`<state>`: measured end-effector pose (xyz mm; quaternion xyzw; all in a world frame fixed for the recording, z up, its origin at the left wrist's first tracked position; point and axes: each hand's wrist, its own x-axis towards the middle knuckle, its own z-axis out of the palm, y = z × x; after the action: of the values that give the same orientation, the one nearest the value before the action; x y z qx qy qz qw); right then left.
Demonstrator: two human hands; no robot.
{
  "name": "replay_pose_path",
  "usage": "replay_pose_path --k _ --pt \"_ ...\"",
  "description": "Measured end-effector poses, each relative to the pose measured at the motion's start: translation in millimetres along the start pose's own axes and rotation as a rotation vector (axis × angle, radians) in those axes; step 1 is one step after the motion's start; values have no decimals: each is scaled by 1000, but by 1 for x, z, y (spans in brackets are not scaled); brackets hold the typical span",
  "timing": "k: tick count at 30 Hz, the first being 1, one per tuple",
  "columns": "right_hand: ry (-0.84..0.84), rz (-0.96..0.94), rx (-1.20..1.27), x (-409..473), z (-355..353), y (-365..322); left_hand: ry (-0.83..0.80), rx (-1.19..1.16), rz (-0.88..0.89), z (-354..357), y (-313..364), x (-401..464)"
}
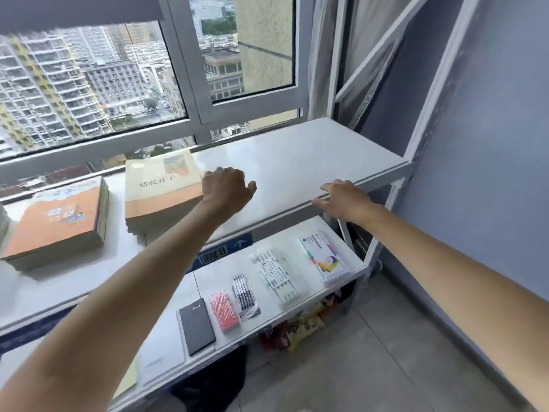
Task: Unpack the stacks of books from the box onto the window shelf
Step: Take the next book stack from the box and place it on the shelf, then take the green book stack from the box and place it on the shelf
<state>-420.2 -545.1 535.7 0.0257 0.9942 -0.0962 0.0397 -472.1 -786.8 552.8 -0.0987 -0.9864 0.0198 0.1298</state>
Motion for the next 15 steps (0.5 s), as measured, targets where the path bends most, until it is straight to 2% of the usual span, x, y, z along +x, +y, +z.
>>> replay_pose_path --k 8,15 --pt "74 272 61 -135 26 79 -100 -126 333 22 145 -89" --pt "60 529 77 -291 48 185 -238 -142 621 26 295 -186"
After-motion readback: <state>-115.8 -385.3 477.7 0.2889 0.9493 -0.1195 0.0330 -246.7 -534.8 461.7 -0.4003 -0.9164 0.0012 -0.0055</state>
